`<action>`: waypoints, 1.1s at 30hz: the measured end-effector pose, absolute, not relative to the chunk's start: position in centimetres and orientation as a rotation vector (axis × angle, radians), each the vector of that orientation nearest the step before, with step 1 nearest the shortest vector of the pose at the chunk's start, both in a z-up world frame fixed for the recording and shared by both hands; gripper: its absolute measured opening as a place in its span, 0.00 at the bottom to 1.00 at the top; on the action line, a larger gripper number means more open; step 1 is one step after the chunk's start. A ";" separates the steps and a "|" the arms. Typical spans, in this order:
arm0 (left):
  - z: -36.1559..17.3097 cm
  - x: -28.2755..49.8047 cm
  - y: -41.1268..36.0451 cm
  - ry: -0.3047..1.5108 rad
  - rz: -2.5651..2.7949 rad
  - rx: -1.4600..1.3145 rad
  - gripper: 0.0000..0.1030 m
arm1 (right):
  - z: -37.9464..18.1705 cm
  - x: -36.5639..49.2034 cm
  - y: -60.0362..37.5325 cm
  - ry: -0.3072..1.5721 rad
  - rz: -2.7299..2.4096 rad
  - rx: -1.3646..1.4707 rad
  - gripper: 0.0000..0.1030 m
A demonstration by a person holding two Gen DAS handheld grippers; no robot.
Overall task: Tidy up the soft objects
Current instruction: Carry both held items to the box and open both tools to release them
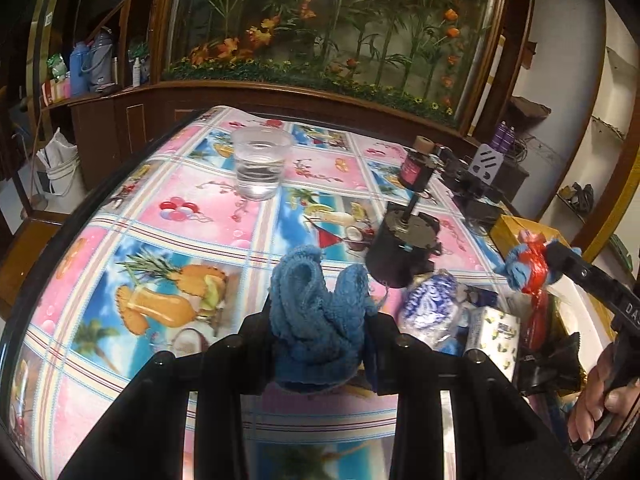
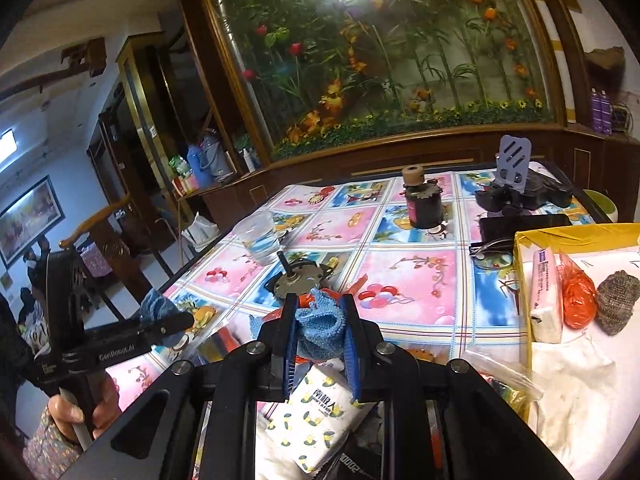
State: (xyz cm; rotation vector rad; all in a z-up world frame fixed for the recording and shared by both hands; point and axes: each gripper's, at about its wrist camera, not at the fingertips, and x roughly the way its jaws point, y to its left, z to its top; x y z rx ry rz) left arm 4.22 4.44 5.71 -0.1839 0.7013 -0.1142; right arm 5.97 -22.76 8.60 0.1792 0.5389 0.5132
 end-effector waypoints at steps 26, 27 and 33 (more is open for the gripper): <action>7.5 3.9 -23.5 0.816 -0.729 -0.157 0.33 | 9.0 6.2 -46.6 0.503 -0.208 0.637 0.20; 7.1 3.7 -24.7 0.839 -0.749 -0.147 0.33 | 8.7 6.0 -47.5 0.520 -0.231 0.657 0.20; 4.9 2.6 -28.4 0.918 -0.796 -0.072 0.33 | 7.3 5.7 -50.5 0.594 -0.310 0.727 0.20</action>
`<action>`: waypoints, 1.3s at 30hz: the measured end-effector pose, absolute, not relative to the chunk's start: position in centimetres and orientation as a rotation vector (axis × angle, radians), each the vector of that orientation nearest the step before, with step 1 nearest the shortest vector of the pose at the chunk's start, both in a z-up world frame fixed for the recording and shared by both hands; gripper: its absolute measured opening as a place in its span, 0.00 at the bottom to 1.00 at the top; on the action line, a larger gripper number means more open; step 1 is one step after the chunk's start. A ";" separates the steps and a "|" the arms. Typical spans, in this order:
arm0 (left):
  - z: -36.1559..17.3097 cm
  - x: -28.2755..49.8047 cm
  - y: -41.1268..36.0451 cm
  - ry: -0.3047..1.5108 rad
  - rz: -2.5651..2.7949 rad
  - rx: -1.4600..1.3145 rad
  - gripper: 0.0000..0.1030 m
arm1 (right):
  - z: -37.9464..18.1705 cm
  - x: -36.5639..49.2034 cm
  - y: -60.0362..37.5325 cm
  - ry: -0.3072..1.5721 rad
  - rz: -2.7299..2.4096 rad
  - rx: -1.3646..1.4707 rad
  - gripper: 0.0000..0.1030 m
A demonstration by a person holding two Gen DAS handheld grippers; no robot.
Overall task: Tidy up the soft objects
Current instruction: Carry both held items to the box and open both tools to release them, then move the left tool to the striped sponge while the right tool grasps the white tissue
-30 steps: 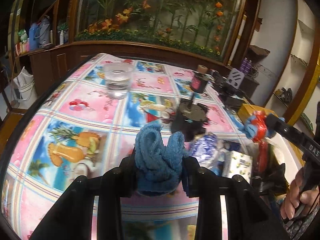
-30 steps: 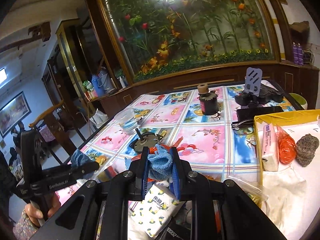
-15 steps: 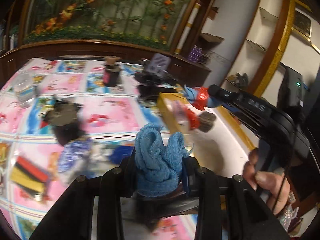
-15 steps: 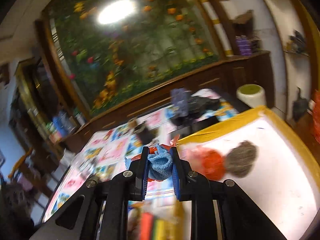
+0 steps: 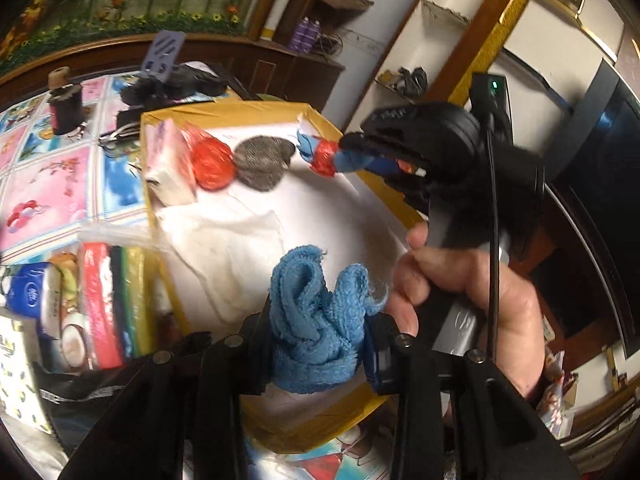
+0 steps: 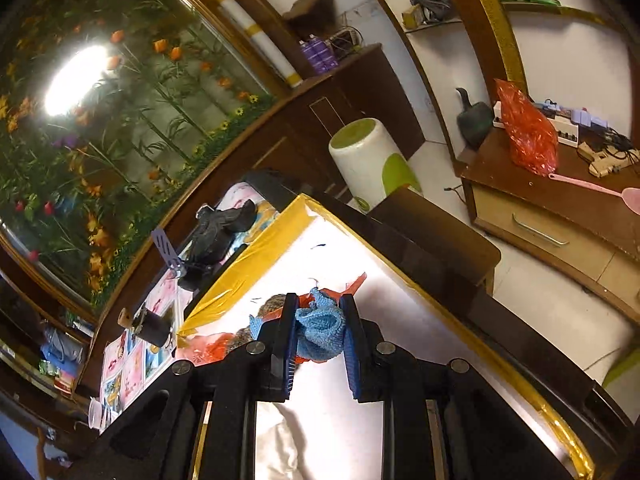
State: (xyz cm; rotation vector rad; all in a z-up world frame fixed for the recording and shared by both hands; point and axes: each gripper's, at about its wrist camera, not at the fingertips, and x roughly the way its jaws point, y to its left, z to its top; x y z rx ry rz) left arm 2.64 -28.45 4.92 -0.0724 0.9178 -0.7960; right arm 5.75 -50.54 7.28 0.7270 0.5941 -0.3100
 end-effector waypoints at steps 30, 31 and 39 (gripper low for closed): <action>4.7 2.9 -27.4 0.922 -0.807 -0.116 0.46 | 9.0 4.9 -49.8 0.533 -0.340 0.681 0.45; 4.8 2.8 -27.3 0.917 -0.808 -0.119 0.46 | 9.1 4.8 -49.7 0.526 -0.341 0.676 0.45; 6.4 2.0 -26.0 0.852 -0.809 -0.122 0.46 | 10.7 4.1 -48.2 0.434 -0.254 0.628 0.48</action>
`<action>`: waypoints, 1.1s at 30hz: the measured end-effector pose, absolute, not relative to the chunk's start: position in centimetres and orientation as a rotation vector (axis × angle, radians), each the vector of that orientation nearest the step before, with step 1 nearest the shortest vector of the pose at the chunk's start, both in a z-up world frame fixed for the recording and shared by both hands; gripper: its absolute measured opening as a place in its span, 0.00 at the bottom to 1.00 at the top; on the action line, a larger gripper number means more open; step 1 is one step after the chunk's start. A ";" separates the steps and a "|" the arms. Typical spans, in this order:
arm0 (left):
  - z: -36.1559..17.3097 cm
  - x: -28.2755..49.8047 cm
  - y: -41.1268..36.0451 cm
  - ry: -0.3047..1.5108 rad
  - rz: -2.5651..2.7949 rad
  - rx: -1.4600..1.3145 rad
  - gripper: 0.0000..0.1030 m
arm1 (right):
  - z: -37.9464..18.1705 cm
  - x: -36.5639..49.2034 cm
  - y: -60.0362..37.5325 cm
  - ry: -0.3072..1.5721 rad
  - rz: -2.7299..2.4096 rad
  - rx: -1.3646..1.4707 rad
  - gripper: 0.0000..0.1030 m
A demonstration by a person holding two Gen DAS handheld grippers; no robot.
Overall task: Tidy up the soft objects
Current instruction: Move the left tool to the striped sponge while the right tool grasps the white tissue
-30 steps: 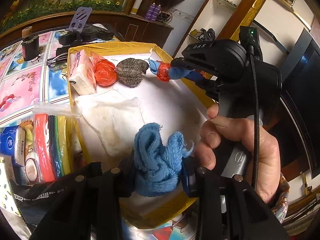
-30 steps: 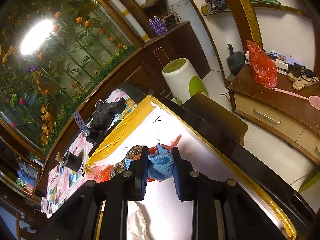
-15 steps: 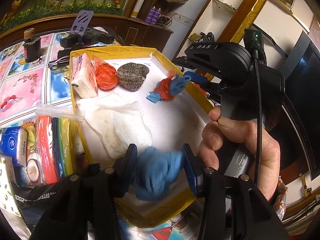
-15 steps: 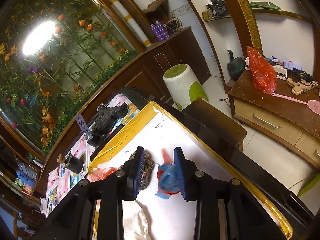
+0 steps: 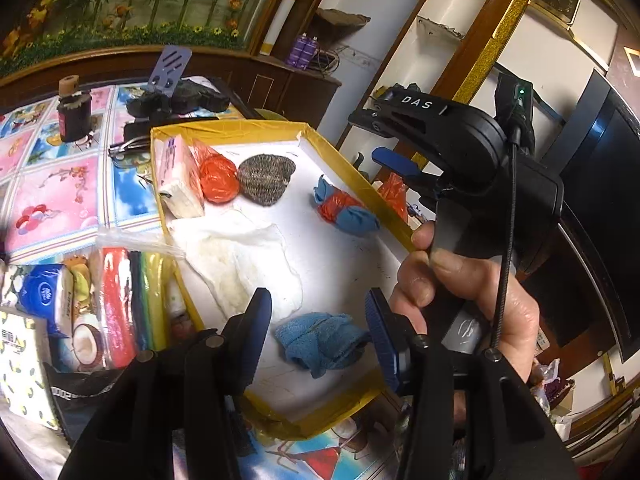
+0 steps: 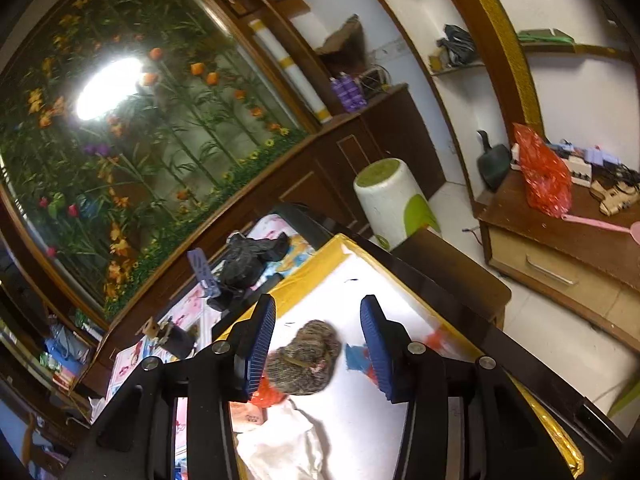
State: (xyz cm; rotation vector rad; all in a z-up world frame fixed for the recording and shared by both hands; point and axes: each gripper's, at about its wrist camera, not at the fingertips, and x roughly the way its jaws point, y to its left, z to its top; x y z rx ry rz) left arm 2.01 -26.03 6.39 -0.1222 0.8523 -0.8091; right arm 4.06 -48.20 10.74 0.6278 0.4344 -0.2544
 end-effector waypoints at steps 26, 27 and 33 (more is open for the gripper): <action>6.0 4.1 -2.2 0.764 -0.370 -0.321 0.60 | 11.4 5.1 -42.8 0.434 -0.128 0.436 0.58; 5.8 4.5 -1.3 0.774 -0.342 -0.340 0.60 | 11.4 5.1 -42.7 0.436 -0.130 0.434 0.58; 3.5 6.9 2.1 0.880 -0.229 -0.433 0.60 | 11.1 5.2 -42.2 0.444 -0.124 0.423 0.58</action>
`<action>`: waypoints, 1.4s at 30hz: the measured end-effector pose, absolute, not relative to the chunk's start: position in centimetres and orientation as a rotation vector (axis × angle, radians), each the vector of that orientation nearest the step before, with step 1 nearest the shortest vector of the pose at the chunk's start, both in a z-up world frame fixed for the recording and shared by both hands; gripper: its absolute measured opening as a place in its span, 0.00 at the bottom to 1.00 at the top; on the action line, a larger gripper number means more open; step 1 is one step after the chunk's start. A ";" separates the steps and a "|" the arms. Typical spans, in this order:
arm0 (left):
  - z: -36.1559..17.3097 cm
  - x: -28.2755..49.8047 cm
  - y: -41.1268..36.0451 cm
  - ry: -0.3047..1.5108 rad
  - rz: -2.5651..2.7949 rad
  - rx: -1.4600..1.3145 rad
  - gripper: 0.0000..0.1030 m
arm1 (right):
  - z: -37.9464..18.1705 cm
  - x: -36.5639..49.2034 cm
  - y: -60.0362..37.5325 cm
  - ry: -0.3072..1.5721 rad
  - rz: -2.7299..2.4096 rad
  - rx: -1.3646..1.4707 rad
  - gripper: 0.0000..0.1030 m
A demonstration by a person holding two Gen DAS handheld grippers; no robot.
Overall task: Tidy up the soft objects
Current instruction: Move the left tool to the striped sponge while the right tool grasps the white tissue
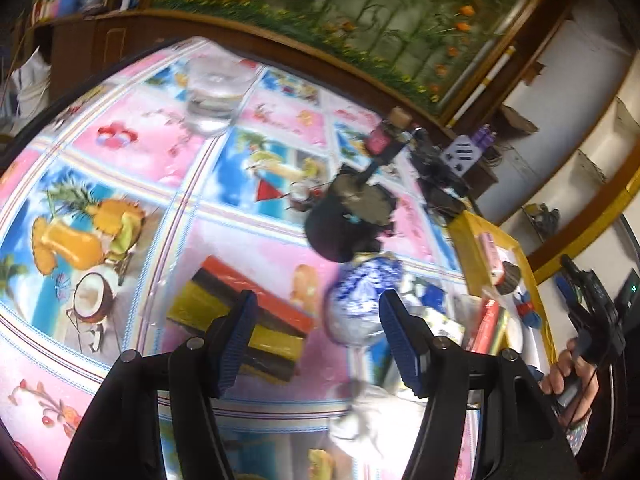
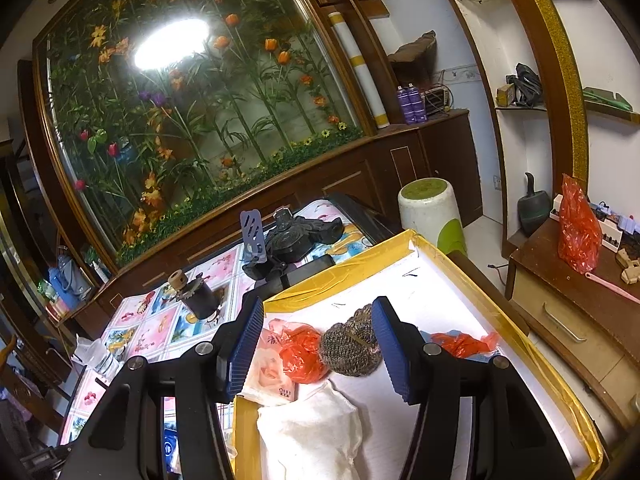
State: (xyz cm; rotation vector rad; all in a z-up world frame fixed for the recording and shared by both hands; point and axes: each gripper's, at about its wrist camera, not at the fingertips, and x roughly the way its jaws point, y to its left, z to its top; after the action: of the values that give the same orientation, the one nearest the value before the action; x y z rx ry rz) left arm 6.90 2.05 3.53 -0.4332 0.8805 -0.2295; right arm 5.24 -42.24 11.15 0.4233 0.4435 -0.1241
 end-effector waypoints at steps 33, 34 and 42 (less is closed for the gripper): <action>-0.1 8.6 0.9 1.026 0.101 -0.065 0.97 | 4.2 0.2 -17.3 0.768 0.966 -0.308 0.73; -0.1 8.5 0.8 1.020 0.106 -0.056 0.98 | 3.8 0.3 -17.1 0.783 0.966 -0.320 0.73; 0.2 8.1 0.5 0.993 0.109 -0.038 0.86 | 1.0 0.6 -15.2 0.860 0.929 -0.435 0.21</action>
State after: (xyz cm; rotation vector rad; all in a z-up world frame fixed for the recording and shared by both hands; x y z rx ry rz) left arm 8.06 0.54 0.24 -0.0383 0.9933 0.1087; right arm 0.59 -15.25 1.01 -0.4351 0.8598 0.9285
